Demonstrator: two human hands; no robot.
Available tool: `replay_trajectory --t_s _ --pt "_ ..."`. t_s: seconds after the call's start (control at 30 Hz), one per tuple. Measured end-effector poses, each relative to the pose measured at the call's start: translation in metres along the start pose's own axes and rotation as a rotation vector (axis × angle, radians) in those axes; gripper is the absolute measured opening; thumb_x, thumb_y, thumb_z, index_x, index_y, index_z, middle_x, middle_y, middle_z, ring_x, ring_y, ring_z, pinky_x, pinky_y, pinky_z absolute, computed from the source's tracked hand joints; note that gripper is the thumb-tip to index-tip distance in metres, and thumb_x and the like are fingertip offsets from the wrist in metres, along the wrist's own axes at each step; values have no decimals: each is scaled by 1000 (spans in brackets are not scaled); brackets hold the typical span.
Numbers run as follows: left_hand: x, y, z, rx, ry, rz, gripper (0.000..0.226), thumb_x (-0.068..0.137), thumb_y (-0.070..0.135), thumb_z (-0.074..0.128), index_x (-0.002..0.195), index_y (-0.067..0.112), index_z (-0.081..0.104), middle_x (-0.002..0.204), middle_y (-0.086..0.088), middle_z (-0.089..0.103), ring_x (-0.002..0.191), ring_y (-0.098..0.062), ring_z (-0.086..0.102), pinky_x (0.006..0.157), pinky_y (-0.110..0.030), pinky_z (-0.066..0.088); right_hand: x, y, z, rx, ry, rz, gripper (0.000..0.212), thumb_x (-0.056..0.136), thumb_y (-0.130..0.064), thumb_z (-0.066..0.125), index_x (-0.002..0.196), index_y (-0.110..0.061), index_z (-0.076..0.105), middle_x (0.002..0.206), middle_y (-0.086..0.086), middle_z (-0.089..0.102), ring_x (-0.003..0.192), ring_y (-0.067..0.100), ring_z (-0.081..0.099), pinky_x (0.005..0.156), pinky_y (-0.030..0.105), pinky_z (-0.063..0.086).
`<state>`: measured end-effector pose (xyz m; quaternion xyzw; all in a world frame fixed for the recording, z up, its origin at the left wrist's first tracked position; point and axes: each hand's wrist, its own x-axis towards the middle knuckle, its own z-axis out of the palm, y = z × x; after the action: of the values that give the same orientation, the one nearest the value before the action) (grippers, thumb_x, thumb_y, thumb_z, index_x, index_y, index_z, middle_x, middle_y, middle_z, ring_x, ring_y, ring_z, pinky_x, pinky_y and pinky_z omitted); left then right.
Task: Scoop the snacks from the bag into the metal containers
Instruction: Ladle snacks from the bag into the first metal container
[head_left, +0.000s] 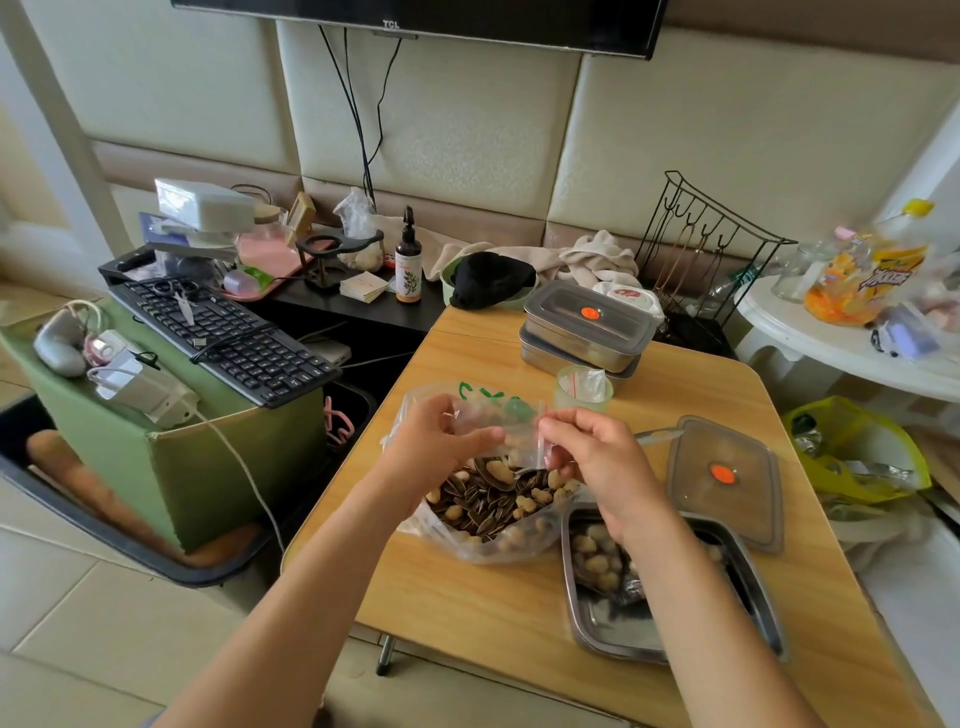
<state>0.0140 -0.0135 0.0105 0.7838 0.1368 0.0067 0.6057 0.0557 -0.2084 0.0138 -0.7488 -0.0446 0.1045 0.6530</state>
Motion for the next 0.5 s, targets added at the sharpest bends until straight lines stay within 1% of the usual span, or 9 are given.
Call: replay_trajectory --t_s 0.1,0.2,0.23,0.27,0.3,0.33,0.4,0.43,0.5 --pt "1 0 -3 137 63 49 46 79 41 86 108 14 63 87 -1 68 71 -11 62 60 -21 49 4 3 0 32 71 52 9 97 -13 69 97 -10 78 73 3 69 62 11 59 57 23 46" --pt "5 -1 -6 161 83 45 43 79 44 85 106 19 64 87 -1 74 77 -15 69 73 -35 59 7 4 0 36 104 83 11 96 -11 69 92 -6 79 73 6 70 64 13 60 58 24 48" --pt "7 -2 -6 183 108 41 42 80 43 85 107 19 64 89 0 74 79 -14 69 72 -33 59 7 3 0 42 100 100 11 96 -10 69 91 -6 79 74 7 71 65 13 62 59 24 49" --pt "6 -3 -4 221 152 45 40 82 40 84 109 19 63 93 1 72 80 -11 67 68 -27 55 7 2 1 49 88 117 11 96 -7 68 91 -6 79 76 7 73 66 13 64 61 25 50" --pt "5 -3 -2 281 224 65 39 85 35 83 111 19 59 99 3 68 81 -6 61 64 -20 47 8 1 1 50 78 130 13 95 -5 67 91 -6 79 76 8 74 67 14 64 62 25 51" --pt "4 -3 1 349 314 112 38 87 29 82 112 19 56 105 4 62 83 -3 54 63 -15 39 8 1 3 44 78 135 14 95 -4 67 90 -6 79 76 8 74 67 14 65 63 25 51" --pt "2 0 6 440 449 299 32 87 18 79 106 19 53 104 6 54 82 -3 47 64 -14 35 8 2 6 20 103 128 12 94 -7 70 87 -8 80 73 6 74 65 12 64 62 25 52" --pt "2 2 9 448 457 402 25 88 14 76 100 20 55 97 9 56 80 -3 48 64 -15 37 9 3 8 8 117 117 11 94 -10 72 87 -9 80 72 5 73 64 11 63 62 23 52" --pt "2 6 16 400 361 503 16 90 12 73 88 20 60 80 12 60 70 -6 53 61 -17 43 9 3 11 -6 128 82 7 93 -14 76 88 -10 79 73 2 74 62 8 64 59 19 51"
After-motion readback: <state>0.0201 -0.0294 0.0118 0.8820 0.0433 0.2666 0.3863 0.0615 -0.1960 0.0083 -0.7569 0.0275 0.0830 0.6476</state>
